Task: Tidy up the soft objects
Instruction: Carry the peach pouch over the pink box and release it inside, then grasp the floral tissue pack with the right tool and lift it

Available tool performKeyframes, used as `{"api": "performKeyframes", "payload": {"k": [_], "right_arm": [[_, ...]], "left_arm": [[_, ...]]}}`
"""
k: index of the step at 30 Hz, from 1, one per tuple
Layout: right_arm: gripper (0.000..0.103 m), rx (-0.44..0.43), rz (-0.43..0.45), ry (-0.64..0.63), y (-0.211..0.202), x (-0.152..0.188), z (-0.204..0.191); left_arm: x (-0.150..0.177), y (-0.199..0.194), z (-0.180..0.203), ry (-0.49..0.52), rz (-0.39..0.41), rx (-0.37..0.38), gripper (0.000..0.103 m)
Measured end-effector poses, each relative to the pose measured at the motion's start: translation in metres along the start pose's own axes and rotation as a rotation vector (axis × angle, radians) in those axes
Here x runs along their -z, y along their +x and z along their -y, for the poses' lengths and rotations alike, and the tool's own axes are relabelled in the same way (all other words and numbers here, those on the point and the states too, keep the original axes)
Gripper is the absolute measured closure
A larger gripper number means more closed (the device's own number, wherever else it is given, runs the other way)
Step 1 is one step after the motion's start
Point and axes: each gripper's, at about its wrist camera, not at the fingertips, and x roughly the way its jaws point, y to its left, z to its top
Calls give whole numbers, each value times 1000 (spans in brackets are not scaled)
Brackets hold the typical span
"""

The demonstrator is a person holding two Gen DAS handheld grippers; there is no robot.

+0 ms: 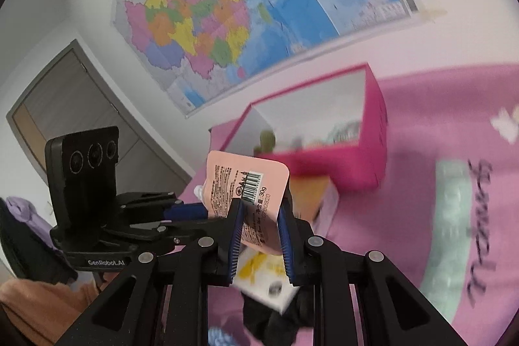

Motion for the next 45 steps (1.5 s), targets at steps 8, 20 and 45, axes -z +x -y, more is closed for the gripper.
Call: {"api": "performKeyframes", "payload": {"k": [8,20,45], "right_arm": [[82,13,15,2,30,-46,16],[82,99,-12,26,70,-76,45],[61,149,36,-39,33,-52,22]], "left_arm": [[-38,23,-32,-76,-15,-43,78],[-65,60,-63,-194,-85,-82,77],[-29,8,-44,-88,11,-142,72]]}}
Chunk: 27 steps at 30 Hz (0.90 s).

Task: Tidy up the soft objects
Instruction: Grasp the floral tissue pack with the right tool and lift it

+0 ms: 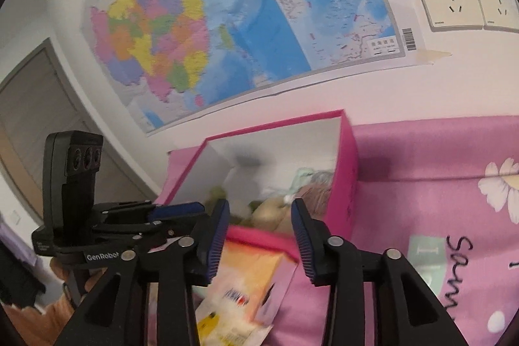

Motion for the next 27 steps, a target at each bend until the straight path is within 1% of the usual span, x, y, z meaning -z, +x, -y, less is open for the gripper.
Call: {"api": "performKeyframes", "payload": {"k": [4,5,6,10,13,15,19,21,23,24,27], "right_arm": [[58,-42,-25,-17,-13,15,-10],[56,-57,-35,-18,-15,20,-12],[55,-66,-47,-21,-17,25,-14],[54,-83,-98,-19,-19,48,-19],[53,-108,-140,-26,-15,63,-26],[53,-133,-170,-45,-12,73,-36],[53,-181,-235,-112,2,95,-67],[51,-206,-276,-157,14,107,-87],[45,-218,-310,-192,26,118,-103],[44,-224,-332,-209,34,123,-112],[43,-197,-362,-243,53,136,-129]], "left_arm": [[20,-26,8,51,37,9,70],[24,-30,7,58,41,20,67],[29,-34,7,62,44,27,64],[54,-43,1,53,40,35,63],[73,-46,-9,24,31,29,63],[89,-48,-20,-15,22,22,63],[112,-46,-46,-104,-7,1,63],[121,-45,-58,-147,-16,-14,63],[130,-44,-66,-177,-26,-21,63],[135,-44,-70,-194,-29,-25,63],[146,-44,-80,-229,-35,-33,63]]}}
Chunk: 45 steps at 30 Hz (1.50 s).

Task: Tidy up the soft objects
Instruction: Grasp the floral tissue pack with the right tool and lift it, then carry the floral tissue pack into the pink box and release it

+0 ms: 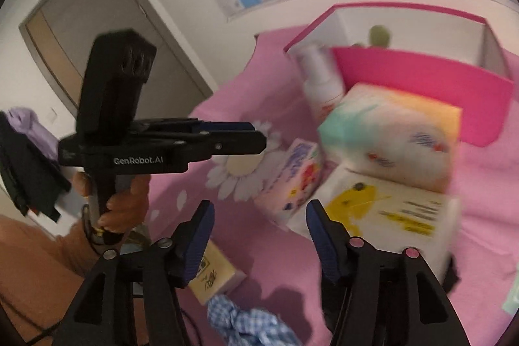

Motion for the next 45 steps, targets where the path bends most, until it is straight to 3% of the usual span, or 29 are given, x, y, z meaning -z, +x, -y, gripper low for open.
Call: {"api": "performKeyframes", "payload": {"k": [6,7,8,10,13,14,17,18,24,27,29,32,36,40,45], "right_arm": [[43,94,-40,-15,39,1,-10],[47,133,-38,-19,42,2,-10],[59,149,-36,-20,43,1,-7],[70,143,-35,-10,42,2,-1],[74,107,-32,-6,35,0,6],[75,54,-24,3,30,0,8],[77,-134,-32,35,23,-1,12],[77,-157,-42,41,24,-2,16],[73,-70,-33,147,25,-5,47],[64,-3,-22,140,21,-6,41],[50,32,-13,121,18,-2,34],[45,115,0,92,14,0,24],[46,114,23,104,1,5,27],[66,105,-15,100,6,11,21],[72,100,-45,115,27,15,24]], "left_arm": [[8,1,-10,-19,-1,4,63],[9,0,-11,-19,-2,7,63],[9,1,-12,-18,-4,12,63],[10,2,-15,-18,-6,16,63],[10,2,-19,-20,-9,24,63],[11,0,-20,-21,-9,33,63],[13,-2,-25,-29,-4,43,63],[13,-3,-27,-33,-6,43,63],[23,4,-27,-28,-47,76,63],[30,11,-18,12,-83,112,63],[34,16,-14,29,-108,128,63],[35,24,-10,36,-131,147,63],[35,26,-11,28,-139,187,63],[37,30,-12,21,-153,206,63],[41,31,-5,38,-159,197,63]]}}
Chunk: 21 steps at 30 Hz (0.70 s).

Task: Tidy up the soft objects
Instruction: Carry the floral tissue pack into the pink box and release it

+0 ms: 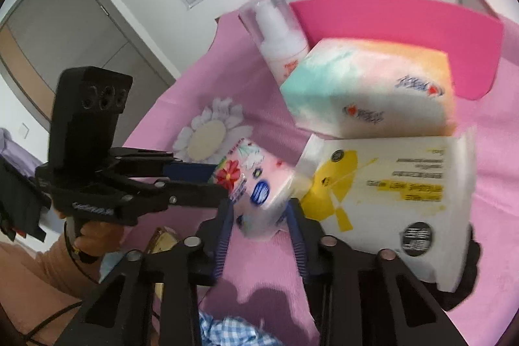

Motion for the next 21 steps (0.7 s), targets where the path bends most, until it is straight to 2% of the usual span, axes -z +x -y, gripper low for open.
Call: {"api": "performKeyframes", "payload": {"k": [4,10,16,21], "right_arm": [[72,6,15,-23,-2,-2,-6],[72,-24,87,-83,-27,-19,-22],[72,-75,189,-118,-61,-50,-32],[71,-81,277,-139,-81,-84,-34]], "left_arm": [[0,-9,5,3,20,12,63],[-13,-47,24,58,123,-3,63],[-46,-83,45,126,237,-48,63],[-81,-104,56,174,318,-101,63]]}}
